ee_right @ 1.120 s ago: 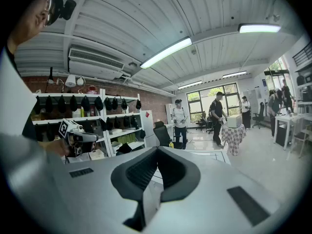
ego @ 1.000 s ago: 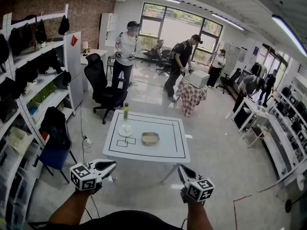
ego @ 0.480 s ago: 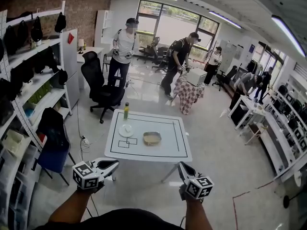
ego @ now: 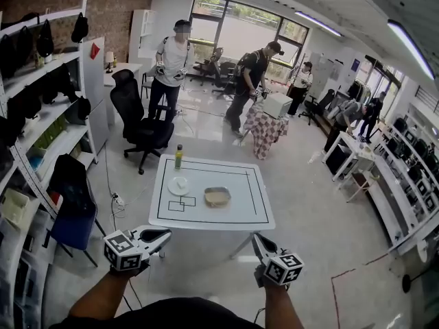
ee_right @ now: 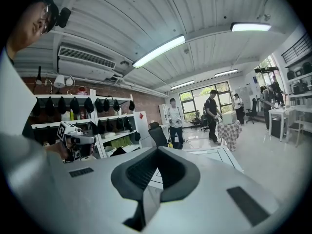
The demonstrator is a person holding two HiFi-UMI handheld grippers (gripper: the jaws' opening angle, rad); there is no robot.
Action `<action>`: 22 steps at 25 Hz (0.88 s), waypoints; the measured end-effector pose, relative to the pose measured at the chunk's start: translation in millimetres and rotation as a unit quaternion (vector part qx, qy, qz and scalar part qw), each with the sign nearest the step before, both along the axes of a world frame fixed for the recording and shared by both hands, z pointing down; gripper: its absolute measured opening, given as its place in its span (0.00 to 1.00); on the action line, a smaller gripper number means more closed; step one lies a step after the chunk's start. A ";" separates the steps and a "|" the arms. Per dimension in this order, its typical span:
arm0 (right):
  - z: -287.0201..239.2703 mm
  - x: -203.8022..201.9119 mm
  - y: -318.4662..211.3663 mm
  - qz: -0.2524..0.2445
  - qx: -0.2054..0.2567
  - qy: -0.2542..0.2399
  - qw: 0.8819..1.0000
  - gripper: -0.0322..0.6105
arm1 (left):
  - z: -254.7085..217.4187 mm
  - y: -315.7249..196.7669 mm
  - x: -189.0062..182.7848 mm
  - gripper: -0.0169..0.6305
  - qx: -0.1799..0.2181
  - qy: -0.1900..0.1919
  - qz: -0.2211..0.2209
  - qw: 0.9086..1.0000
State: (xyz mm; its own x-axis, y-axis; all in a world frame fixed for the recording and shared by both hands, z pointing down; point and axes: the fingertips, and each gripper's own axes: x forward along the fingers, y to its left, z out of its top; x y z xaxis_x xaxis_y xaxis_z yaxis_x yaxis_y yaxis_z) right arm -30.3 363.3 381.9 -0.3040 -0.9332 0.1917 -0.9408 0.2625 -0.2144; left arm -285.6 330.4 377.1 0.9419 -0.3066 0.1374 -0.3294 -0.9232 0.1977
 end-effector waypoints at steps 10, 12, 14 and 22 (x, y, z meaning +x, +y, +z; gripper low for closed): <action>47.6 33.1 -42.9 -0.018 -0.033 0.026 0.999 0.08 | 20.0 -45.3 36.0 0.06 -0.024 -0.015 0.005 1.000; 50.0 43.7 -57.3 -0.016 -0.039 0.010 0.999 0.08 | 22.0 -57.8 48.0 0.06 -0.026 -0.019 0.003 0.999; 56.3 58.3 -73.6 -0.016 -0.041 0.008 0.999 0.08 | 28.2 -73.1 58.1 0.06 -0.030 -0.024 -0.003 0.999; 66.4 112.9 -155.4 -0.023 -0.033 0.032 0.999 0.08 | 38.4 -147.8 105.3 0.06 -0.045 -0.022 -0.028 0.998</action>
